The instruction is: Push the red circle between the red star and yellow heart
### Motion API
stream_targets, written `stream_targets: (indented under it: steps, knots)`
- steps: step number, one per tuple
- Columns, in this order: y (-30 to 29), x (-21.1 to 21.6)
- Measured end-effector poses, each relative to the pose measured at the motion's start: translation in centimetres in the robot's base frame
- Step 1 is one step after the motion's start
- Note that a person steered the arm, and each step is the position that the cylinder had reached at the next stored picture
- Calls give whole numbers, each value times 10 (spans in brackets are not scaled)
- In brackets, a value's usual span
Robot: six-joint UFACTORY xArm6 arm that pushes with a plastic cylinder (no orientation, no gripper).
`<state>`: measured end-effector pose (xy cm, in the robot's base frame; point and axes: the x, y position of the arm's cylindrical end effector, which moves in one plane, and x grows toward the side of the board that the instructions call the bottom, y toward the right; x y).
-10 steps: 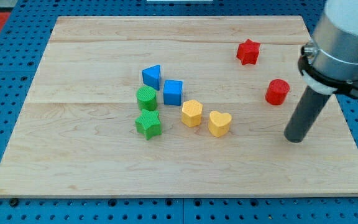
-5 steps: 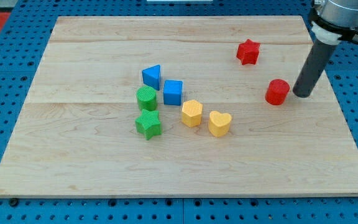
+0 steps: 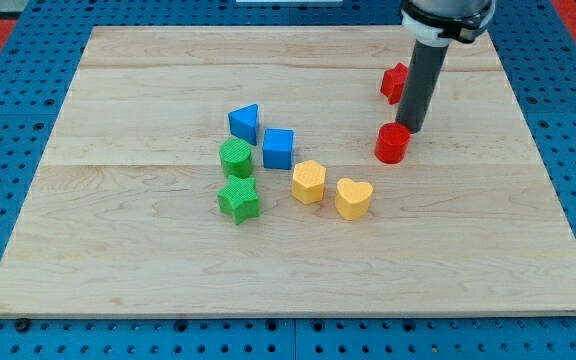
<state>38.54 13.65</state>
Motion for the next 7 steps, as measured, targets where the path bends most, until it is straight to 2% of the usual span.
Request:
stream_targets:
  steps: [2, 4, 6, 7]
  knots:
    - [-28, 2]
    - [-26, 10]
    - [24, 9]
    - [25, 21]
